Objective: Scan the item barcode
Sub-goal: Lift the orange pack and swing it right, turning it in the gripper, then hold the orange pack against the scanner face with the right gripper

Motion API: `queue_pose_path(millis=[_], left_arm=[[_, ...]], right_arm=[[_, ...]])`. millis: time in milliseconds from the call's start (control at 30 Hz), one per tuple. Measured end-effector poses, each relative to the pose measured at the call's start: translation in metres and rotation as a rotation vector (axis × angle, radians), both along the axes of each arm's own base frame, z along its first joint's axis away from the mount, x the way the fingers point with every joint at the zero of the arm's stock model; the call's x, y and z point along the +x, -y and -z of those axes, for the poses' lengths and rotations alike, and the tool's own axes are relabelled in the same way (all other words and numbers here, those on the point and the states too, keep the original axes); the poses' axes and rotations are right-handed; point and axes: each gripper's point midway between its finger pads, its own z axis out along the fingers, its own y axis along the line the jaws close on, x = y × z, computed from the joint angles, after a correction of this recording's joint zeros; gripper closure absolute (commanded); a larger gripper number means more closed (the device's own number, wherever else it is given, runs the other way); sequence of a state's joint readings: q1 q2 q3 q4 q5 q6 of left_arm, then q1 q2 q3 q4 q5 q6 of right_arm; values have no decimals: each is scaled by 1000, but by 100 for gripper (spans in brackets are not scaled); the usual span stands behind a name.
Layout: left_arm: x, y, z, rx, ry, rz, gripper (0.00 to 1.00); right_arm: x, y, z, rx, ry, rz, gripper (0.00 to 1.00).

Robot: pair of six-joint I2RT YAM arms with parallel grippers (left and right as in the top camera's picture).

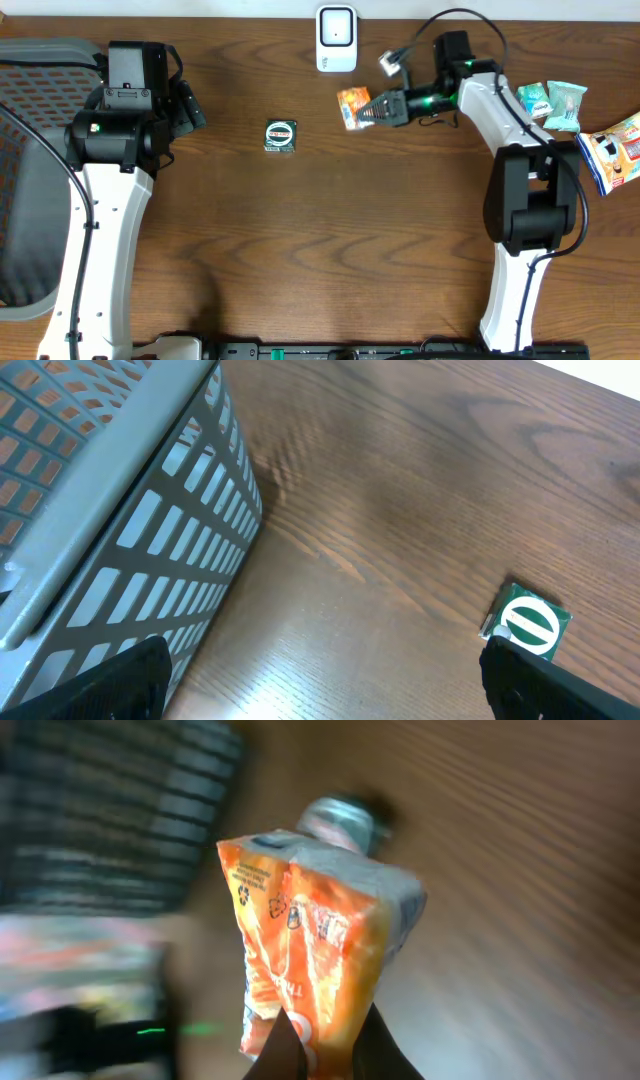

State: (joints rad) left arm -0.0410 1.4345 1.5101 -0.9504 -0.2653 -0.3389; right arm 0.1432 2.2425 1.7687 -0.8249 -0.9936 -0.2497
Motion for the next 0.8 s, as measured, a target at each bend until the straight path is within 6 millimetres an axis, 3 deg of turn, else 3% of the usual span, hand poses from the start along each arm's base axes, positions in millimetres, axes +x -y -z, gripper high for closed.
queue_pose_path(millis=[167, 300, 433, 633, 800], left_arm=[[0, 0, 0, 0, 0, 0, 2], [0, 0, 0, 0, 0, 0, 2], [0, 0, 0, 0, 0, 0, 2], [0, 0, 0, 0, 0, 0, 2], [0, 0, 0, 0, 0, 0, 2]], right_arm=[[18, 19, 53, -461, 89, 95, 99], [51, 30, 60, -733, 303, 160, 99], [97, 32, 37, -866, 573, 234, 99], [150, 33, -17, -870, 862, 391, 99], [166, 28, -41, -824, 967, 435, 99]])
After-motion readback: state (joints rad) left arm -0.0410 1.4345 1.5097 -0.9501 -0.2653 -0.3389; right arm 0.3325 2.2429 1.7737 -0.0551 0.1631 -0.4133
